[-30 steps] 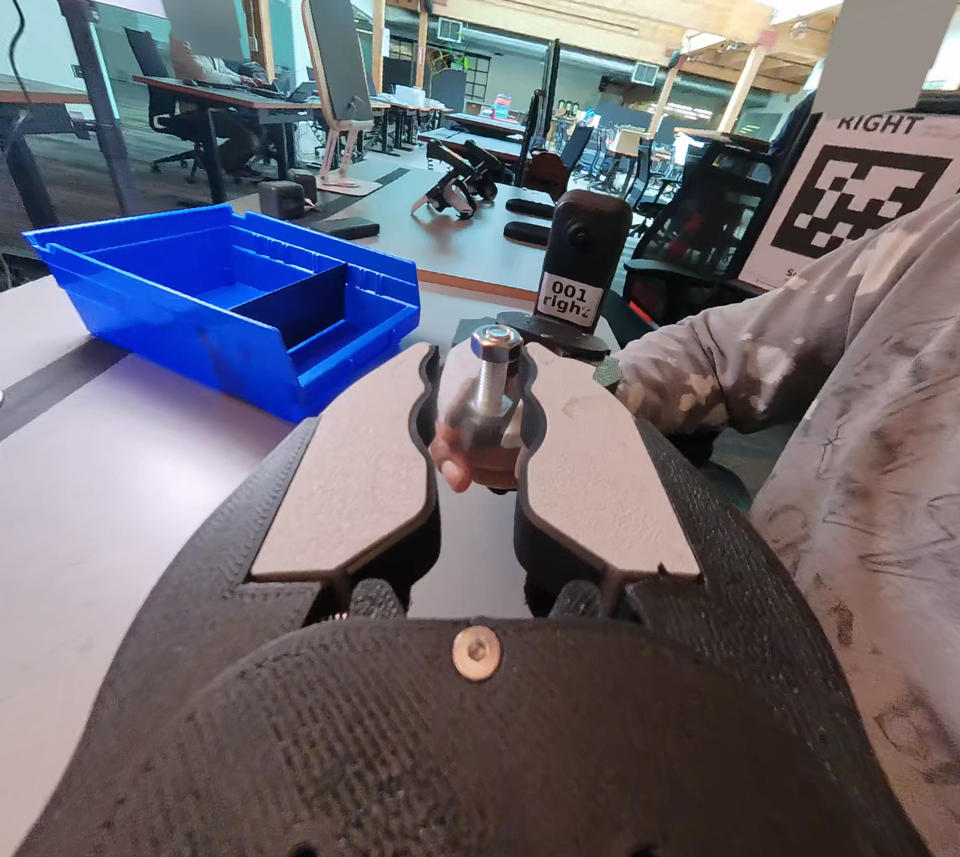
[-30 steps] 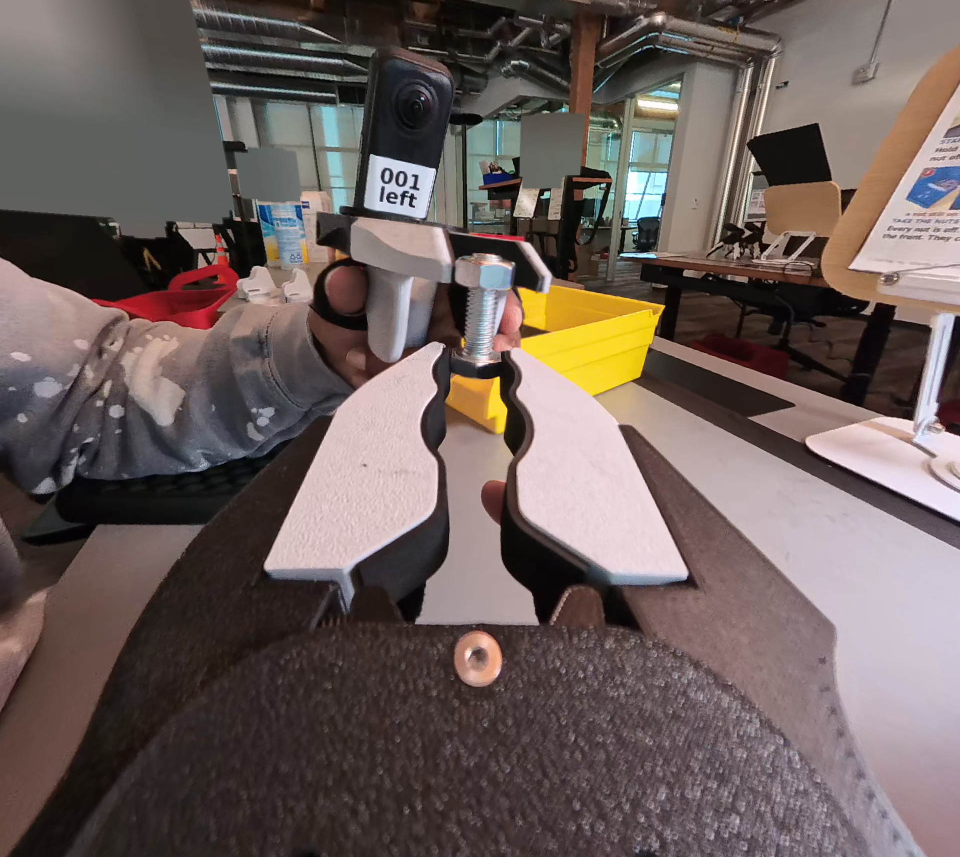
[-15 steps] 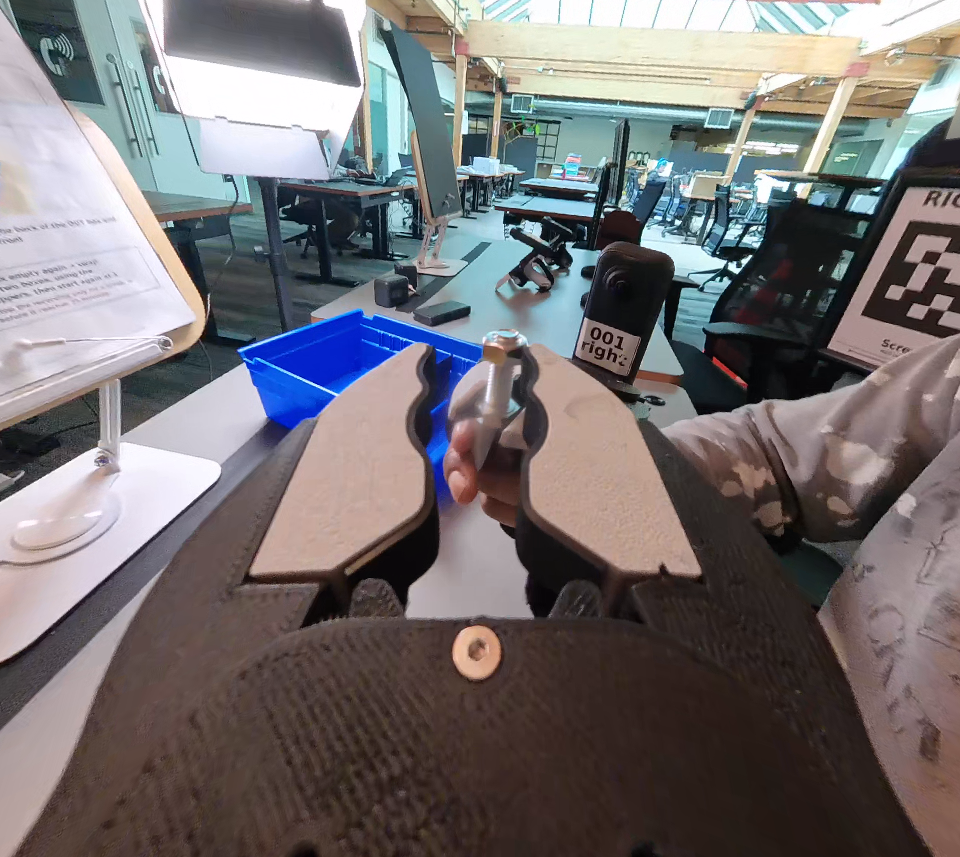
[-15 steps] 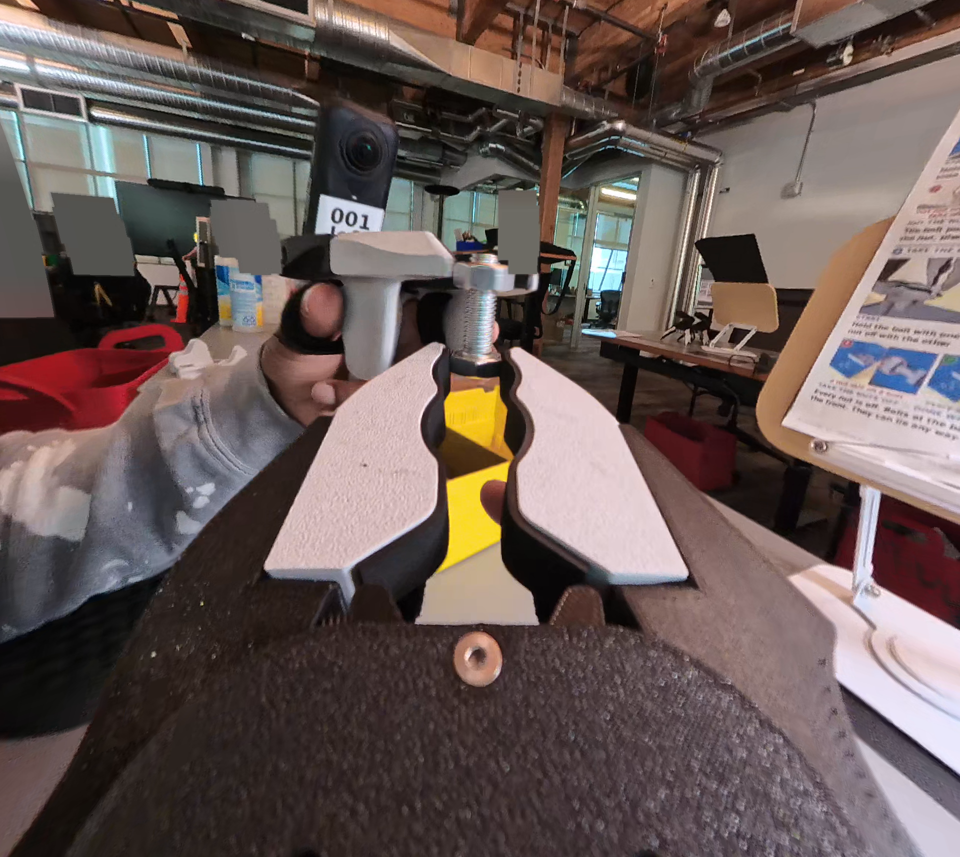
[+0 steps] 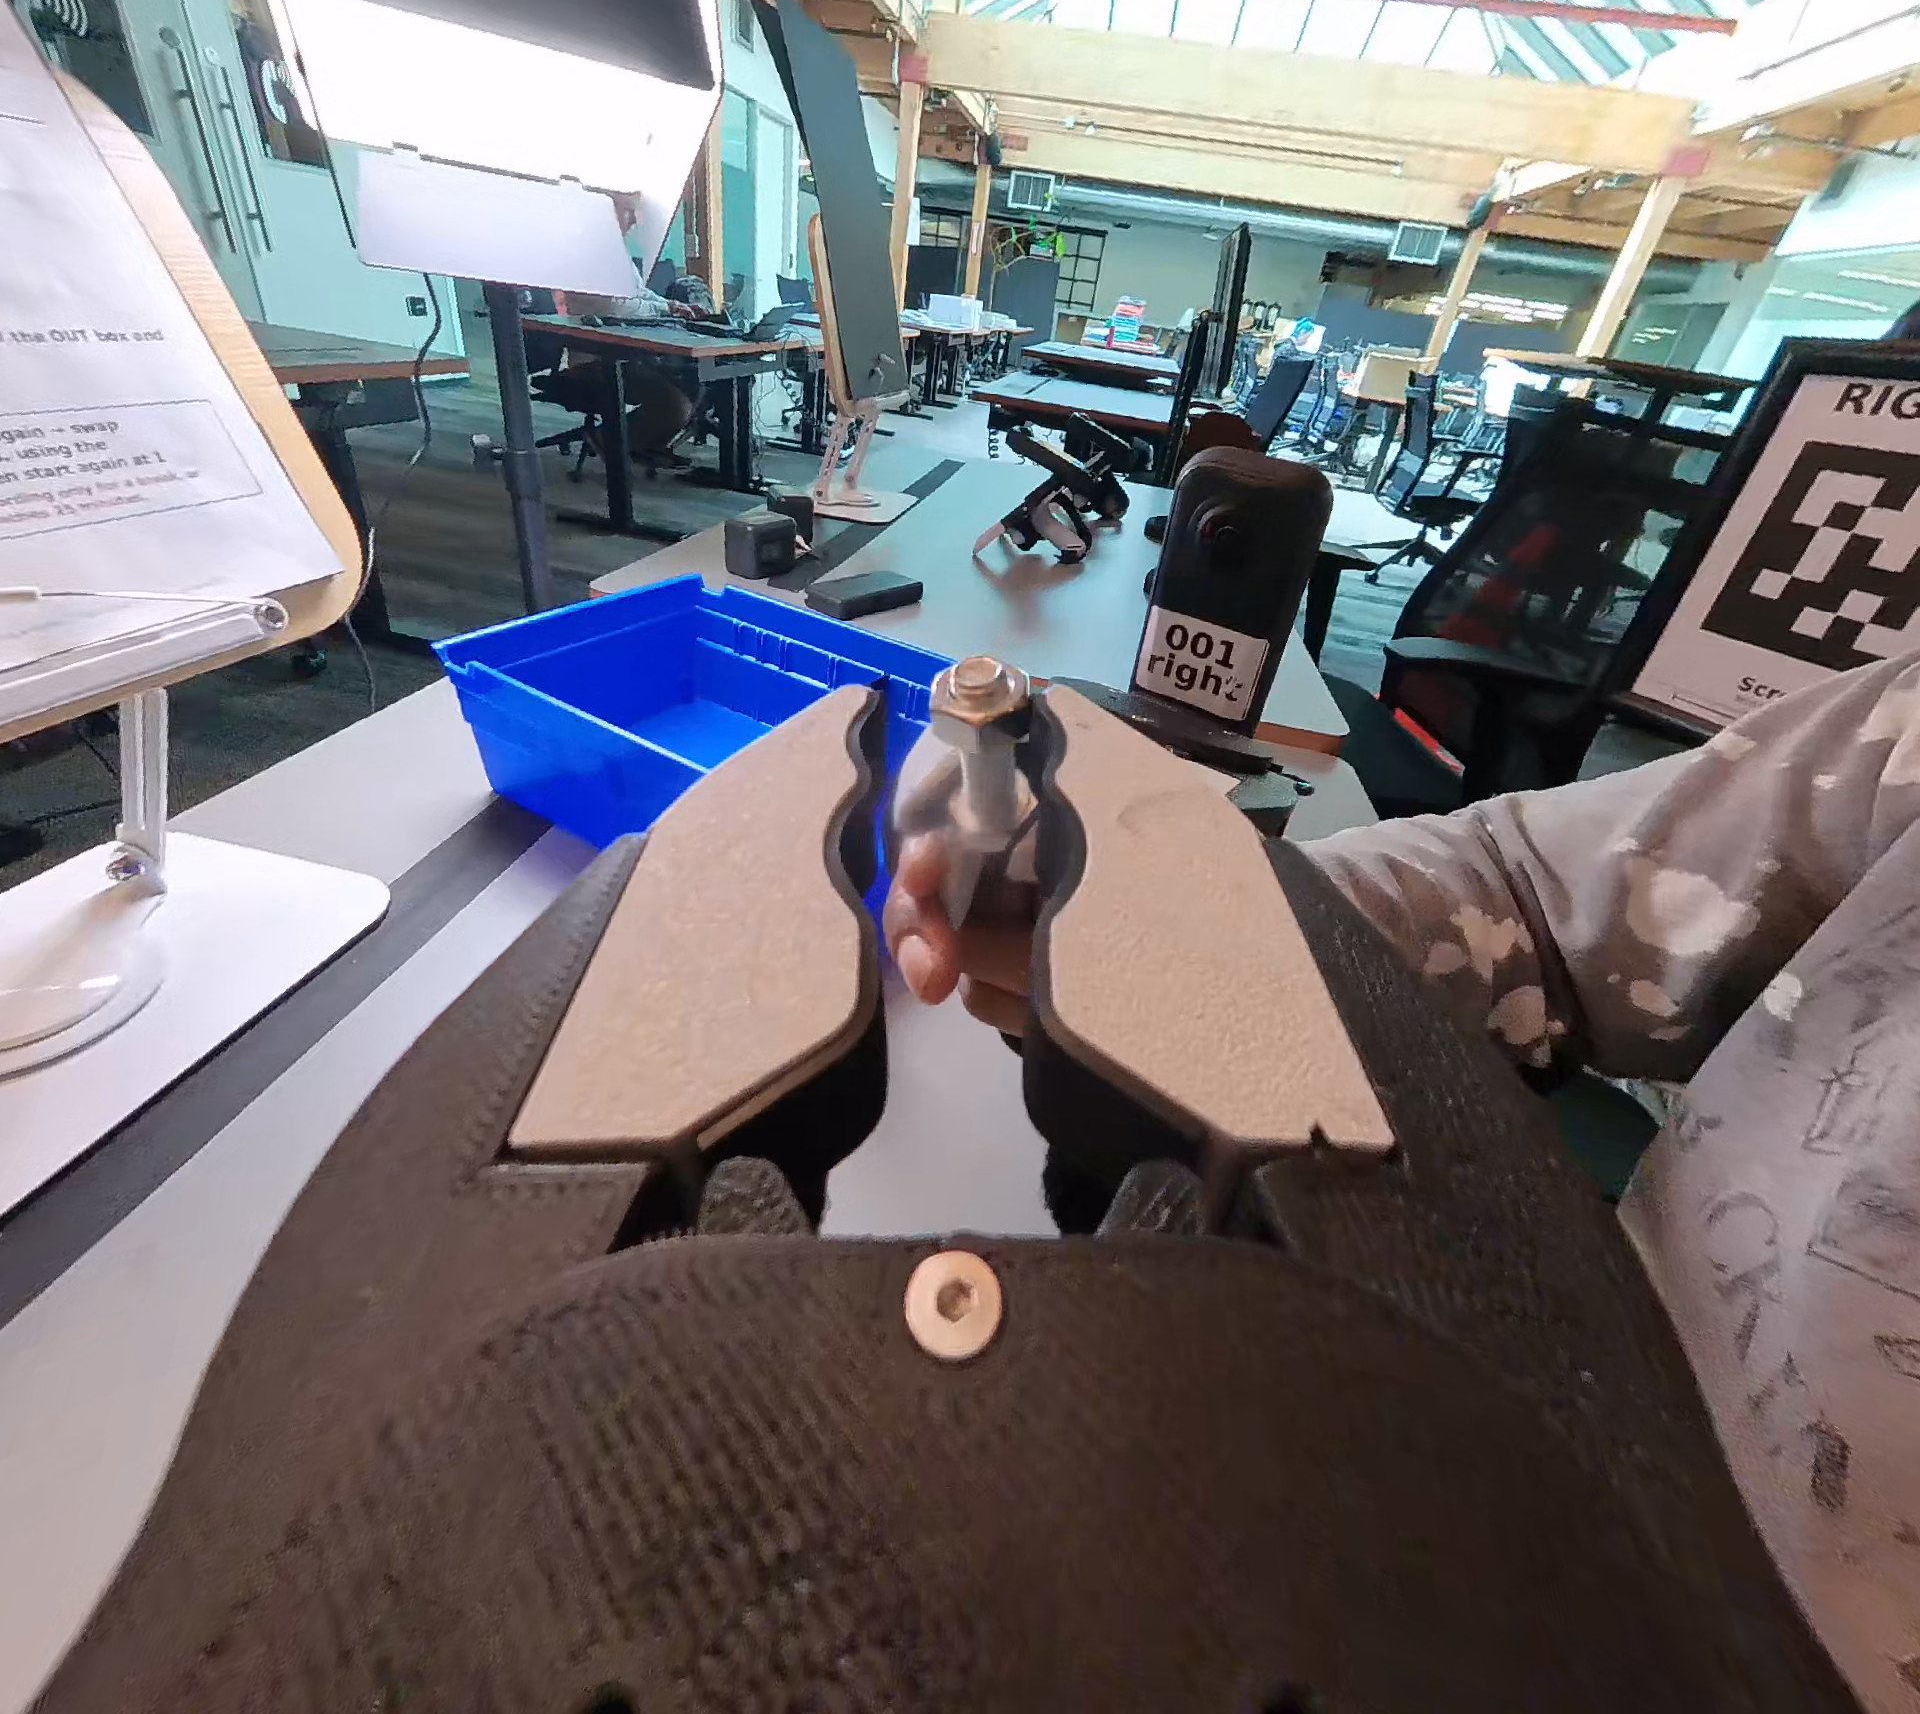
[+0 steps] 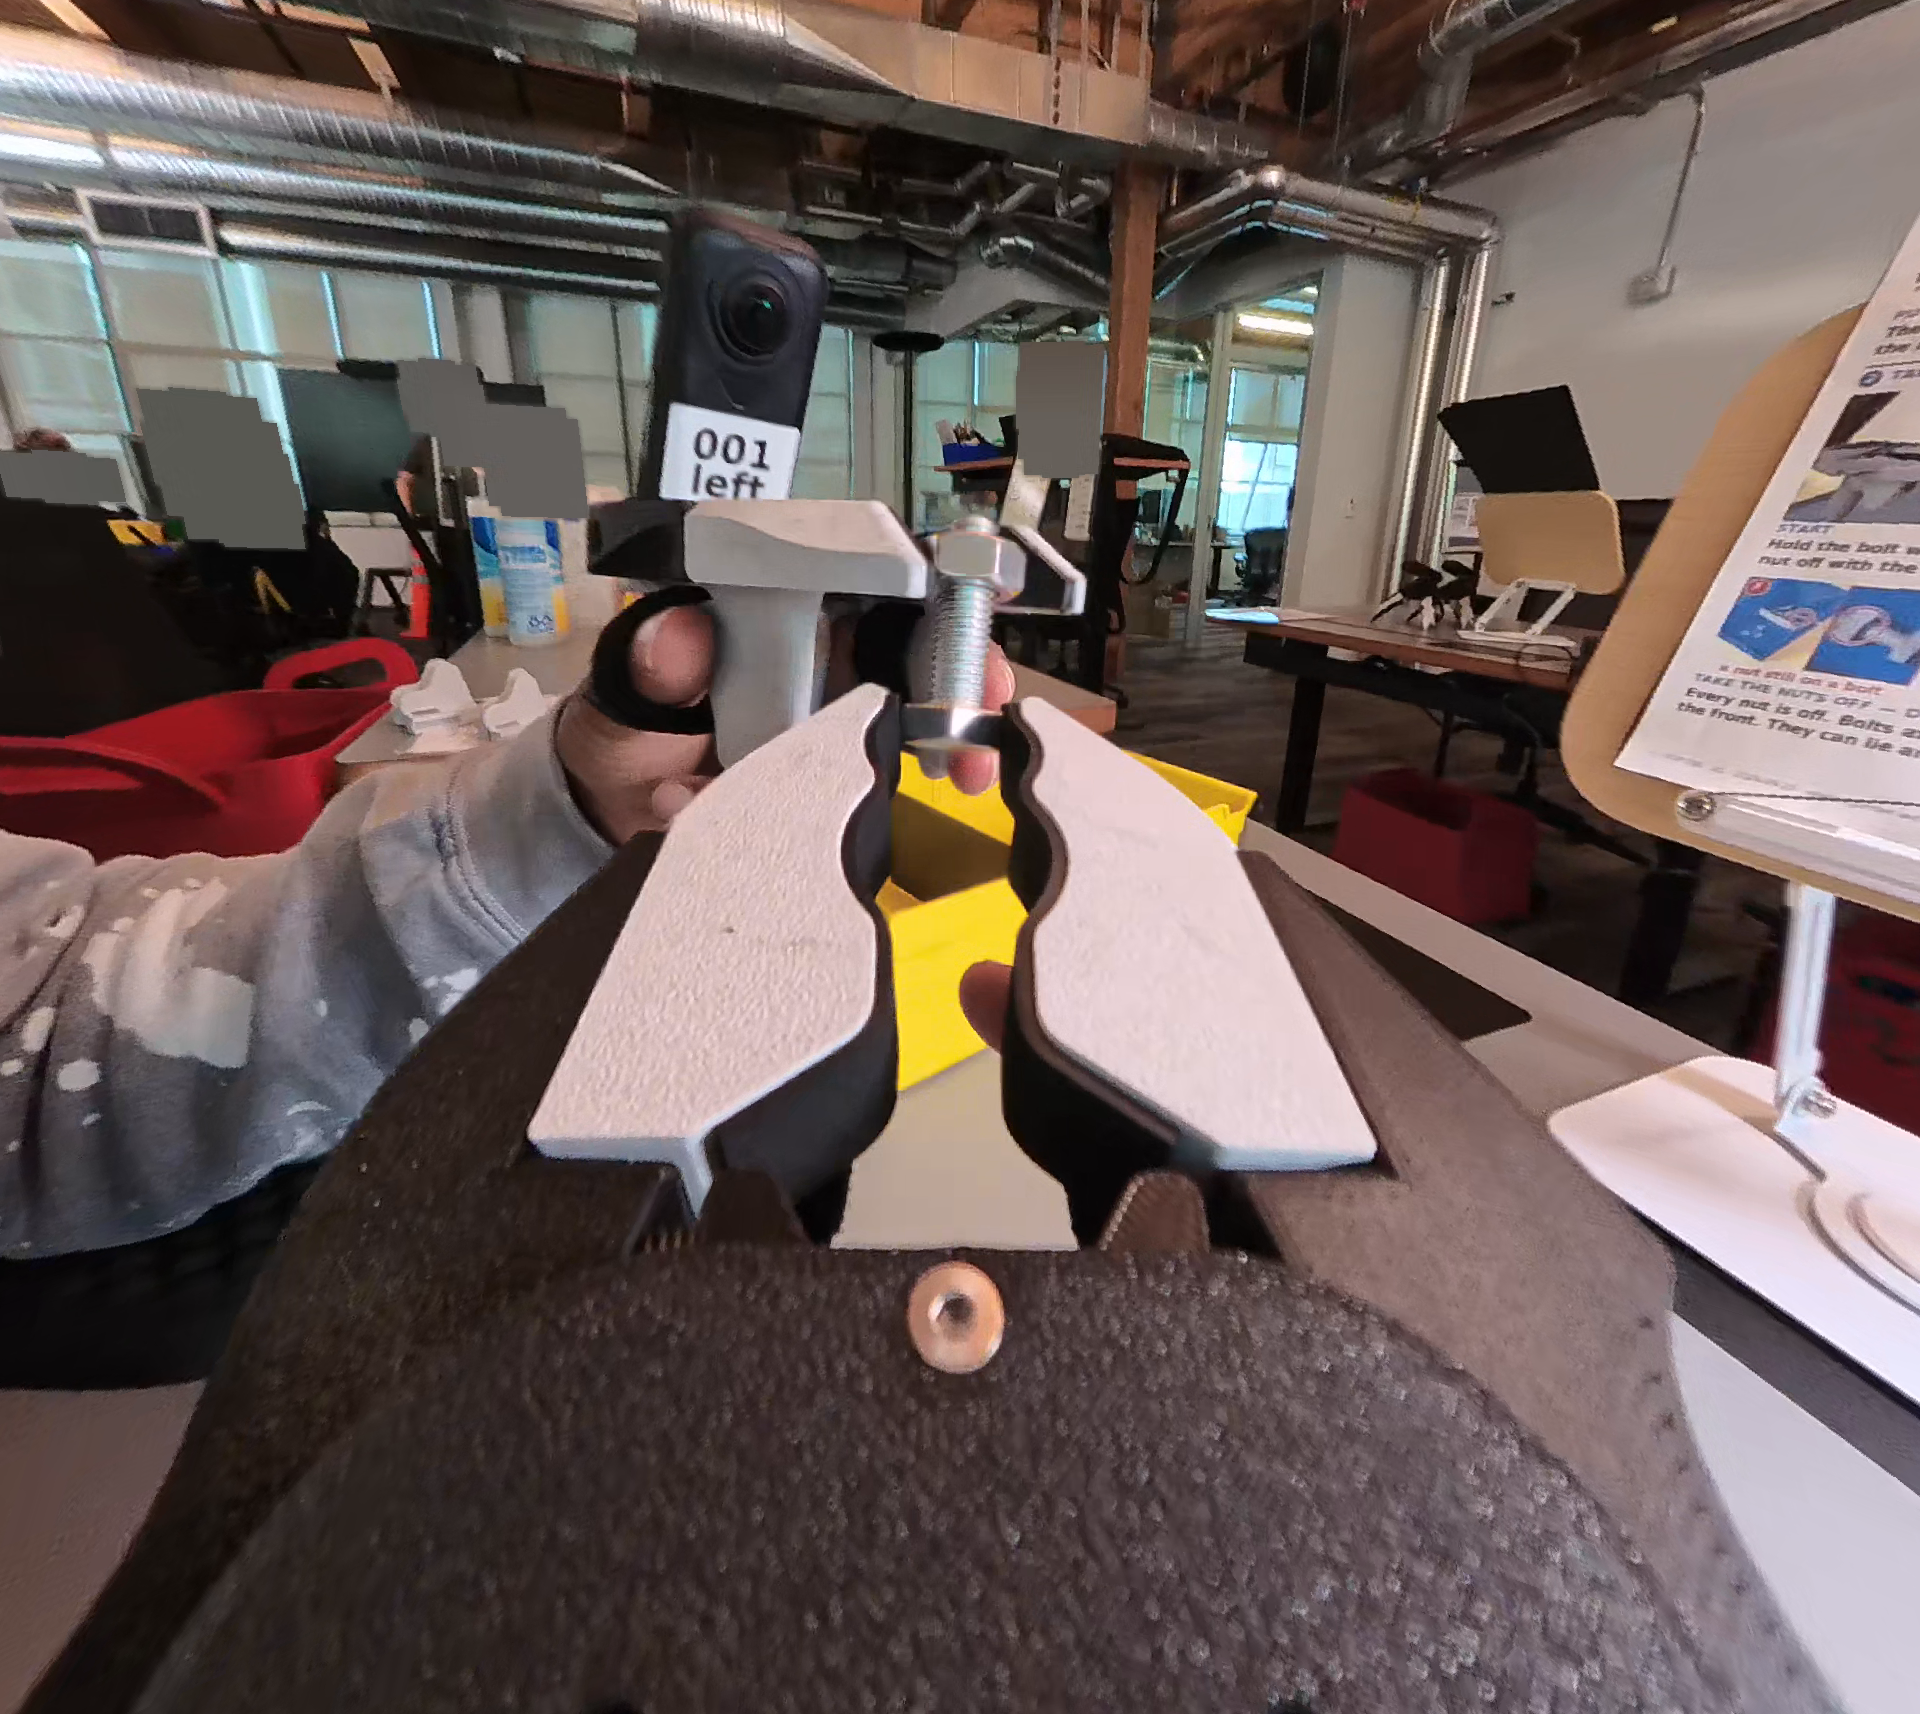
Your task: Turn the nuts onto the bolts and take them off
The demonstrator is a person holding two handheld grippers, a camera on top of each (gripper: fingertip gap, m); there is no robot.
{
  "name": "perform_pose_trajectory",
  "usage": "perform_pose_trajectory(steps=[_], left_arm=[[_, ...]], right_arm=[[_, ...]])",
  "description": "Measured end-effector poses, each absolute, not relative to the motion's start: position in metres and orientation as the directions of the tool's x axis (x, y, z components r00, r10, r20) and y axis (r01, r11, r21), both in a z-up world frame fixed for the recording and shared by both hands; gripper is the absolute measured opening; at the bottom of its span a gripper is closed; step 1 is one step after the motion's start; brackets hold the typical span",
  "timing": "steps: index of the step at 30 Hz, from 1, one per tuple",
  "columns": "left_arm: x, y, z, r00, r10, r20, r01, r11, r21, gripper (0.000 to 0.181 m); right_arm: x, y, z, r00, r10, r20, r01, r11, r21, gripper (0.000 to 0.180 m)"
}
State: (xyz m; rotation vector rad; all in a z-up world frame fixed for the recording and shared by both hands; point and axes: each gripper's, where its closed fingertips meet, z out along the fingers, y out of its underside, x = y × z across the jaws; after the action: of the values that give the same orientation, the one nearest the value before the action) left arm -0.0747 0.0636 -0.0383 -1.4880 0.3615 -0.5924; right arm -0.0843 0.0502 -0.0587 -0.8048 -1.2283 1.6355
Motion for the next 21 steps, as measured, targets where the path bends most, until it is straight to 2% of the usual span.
perform_pose_trajectory(steps=[7,13,21], left_arm=[[-0.078,0.065,-0.042,0.808,-0.567,0.157,0.169,-0.030,-0.985,0.019],[-0.085,0.069,-0.052,0.847,-0.519,0.115,0.109,-0.042,-0.993,0.019],[-0.086,0.071,-0.063,0.880,-0.474,-0.033,-0.054,-0.031,-0.998,0.019]], right_arm=[[-0.080,0.060,-0.056,-0.399,0.917,-0.023,-0.316,-0.161,-0.935,0.018],[-0.092,0.061,-0.073,-0.333,0.943,0.010,-0.220,-0.067,-0.973,0.018],[-0.097,0.059,-0.088,-0.378,0.926,0.008,-0.104,-0.034,-0.994,0.018]])
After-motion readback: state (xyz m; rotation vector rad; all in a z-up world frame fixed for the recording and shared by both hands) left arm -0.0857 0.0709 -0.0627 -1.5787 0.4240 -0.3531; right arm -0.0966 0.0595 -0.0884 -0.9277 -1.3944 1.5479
